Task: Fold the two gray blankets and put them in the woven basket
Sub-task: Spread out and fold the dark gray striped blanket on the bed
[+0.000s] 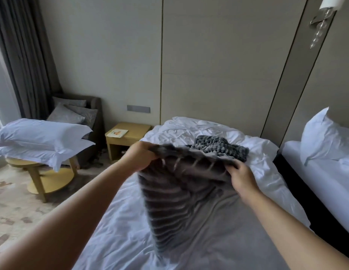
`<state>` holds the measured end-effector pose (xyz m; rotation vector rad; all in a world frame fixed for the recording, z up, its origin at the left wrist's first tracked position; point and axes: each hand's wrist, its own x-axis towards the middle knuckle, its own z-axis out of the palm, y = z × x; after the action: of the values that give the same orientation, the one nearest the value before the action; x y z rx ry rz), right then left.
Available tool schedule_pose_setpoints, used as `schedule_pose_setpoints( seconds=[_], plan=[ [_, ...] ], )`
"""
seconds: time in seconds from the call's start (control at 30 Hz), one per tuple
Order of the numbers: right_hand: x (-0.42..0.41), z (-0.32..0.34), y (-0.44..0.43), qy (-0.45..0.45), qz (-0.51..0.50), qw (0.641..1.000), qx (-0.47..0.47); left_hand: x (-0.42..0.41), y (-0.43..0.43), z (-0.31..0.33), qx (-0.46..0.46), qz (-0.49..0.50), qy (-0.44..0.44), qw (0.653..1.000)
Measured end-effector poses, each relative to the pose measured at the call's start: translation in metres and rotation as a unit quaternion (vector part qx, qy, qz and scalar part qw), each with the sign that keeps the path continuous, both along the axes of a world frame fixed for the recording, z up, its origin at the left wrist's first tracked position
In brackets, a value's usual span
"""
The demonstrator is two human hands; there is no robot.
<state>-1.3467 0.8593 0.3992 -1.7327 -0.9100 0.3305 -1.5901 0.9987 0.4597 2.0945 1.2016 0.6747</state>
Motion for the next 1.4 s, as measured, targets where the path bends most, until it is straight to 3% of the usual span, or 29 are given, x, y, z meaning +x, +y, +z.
schedule_pose_setpoints(
  seconds=[0.07,0.1,0.13,0.23,0.33,0.47,0.53,0.7,0.83,0.87,0.93,0.97,1.0,1.03,1.1,1.13,1.2,1.27,1.33,1.4],
  plan=[
    [-0.022,0.029,0.004,-0.062,0.042,0.997,-0.002,-0.005,0.01,-0.012,0.069,0.082,0.202,0.973],
    [-0.039,0.043,0.006,-0.079,0.063,0.995,0.009,-0.001,0.008,-0.019,0.078,0.053,0.261,0.961],
    [-0.058,0.055,0.007,-0.096,0.08,0.992,0.011,0.007,-0.001,-0.023,0.079,-0.016,0.264,0.961],
    [-0.106,0.069,0.009,-0.155,0.122,0.98,0.011,0.039,-0.042,-0.028,0.135,-0.245,0.079,0.957],
    [-0.108,0.062,-0.001,-0.142,0.085,0.983,0.081,0.051,-0.052,-0.026,0.158,-0.192,-0.026,0.968],
    [-0.08,0.033,-0.006,-0.046,0.126,0.99,0.047,0.049,-0.048,-0.028,0.063,-0.135,-0.087,0.985],
    [-0.072,0.012,-0.002,-0.075,0.127,0.988,0.034,0.045,-0.055,-0.025,-0.014,-0.128,-0.155,0.979],
    [-0.034,-0.034,0.004,-0.148,-0.001,0.989,-0.003,0.031,-0.063,0.005,-0.223,-0.129,-0.319,0.912],
    [0.024,-0.03,-0.005,-0.128,-0.092,0.981,-0.11,0.013,-0.027,0.012,-0.279,0.041,-0.441,0.852],
    [0.03,-0.019,-0.005,-0.098,-0.094,0.985,-0.105,0.007,-0.011,0.007,-0.244,0.097,-0.393,0.881],
    [0.02,0.01,0.0,-0.011,-0.074,0.996,-0.038,-0.004,0.007,-0.004,-0.097,0.14,-0.082,0.982],
    [0.006,0.026,0.002,0.012,-0.041,0.999,-0.002,-0.004,0.007,-0.011,-0.029,0.117,0.071,0.99],
    [-0.013,0.041,0.005,0.02,0.013,0.999,0.022,0.001,0.001,-0.018,0.013,0.066,0.135,0.988],
    [-0.033,0.053,0.006,0.001,0.077,0.997,0.021,0.011,-0.014,-0.021,0.033,-0.013,0.122,0.992],
    [-0.072,0.061,0.007,-0.102,0.18,0.978,-0.014,0.032,-0.051,-0.024,0.042,-0.2,-0.008,0.979],
    [-0.085,0.06,0.007,-0.156,0.189,0.97,-0.013,0.042,-0.064,-0.027,0.041,-0.233,-0.065,0.969],
    [-0.092,0.058,0.003,-0.2,0.139,0.969,0.04,0.05,-0.067,-0.025,0.068,-0.207,-0.1,0.971],
    [-0.083,0.047,-0.005,-0.185,0.119,0.972,0.084,0.045,-0.058,-0.019,0.086,-0.154,-0.031,0.984],
    [-0.074,0.031,-0.009,-0.155,0.13,0.975,0.094,0.041,-0.054,-0.021,0.035,-0.137,-0.019,0.99],
    [-0.072,0.017,-0.008,-0.138,0.135,0.974,0.119,0.039,-0.059,-0.021,-0.046,-0.132,-0.071,0.988]
  ],
)
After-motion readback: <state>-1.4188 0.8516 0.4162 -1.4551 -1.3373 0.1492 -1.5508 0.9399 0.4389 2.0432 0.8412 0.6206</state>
